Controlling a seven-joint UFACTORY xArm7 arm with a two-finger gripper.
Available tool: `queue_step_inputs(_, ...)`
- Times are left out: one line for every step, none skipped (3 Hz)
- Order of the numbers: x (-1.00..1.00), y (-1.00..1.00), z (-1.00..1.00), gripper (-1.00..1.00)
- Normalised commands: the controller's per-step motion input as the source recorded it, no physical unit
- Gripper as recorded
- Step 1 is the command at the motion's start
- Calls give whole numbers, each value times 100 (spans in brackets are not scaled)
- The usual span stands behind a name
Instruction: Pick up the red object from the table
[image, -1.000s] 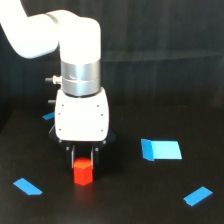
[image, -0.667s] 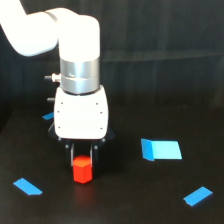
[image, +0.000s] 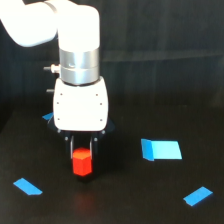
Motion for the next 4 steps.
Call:
queue_step_inputs(2,4,88,-100)
queue_step_inputs(17,4,92,-100)
queue_step_inputs(1,-3,83,-89)
queue_step_inputs(1,2,64,-100)
